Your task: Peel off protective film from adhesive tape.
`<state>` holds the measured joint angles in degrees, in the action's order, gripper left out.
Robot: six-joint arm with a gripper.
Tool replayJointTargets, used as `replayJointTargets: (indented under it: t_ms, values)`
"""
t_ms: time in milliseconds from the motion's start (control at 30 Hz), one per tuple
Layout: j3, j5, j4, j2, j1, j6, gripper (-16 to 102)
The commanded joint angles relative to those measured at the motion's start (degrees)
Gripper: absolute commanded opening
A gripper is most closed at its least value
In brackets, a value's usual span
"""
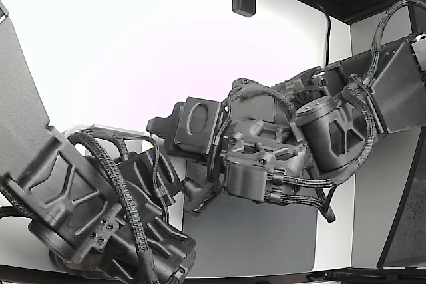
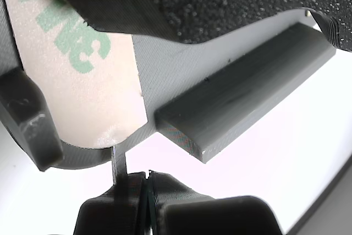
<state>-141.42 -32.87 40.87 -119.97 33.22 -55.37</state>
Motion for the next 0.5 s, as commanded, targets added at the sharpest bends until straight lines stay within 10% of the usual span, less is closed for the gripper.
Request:
replayJointTargets:
  t_ms: [0, 467]
  values:
    - [1.93, 0.09, 0.0, -0.97, -0.09, 0.35, -11]
    - [2.2, 0.35, 1.41, -1.32, 0.62, 1.76, -11]
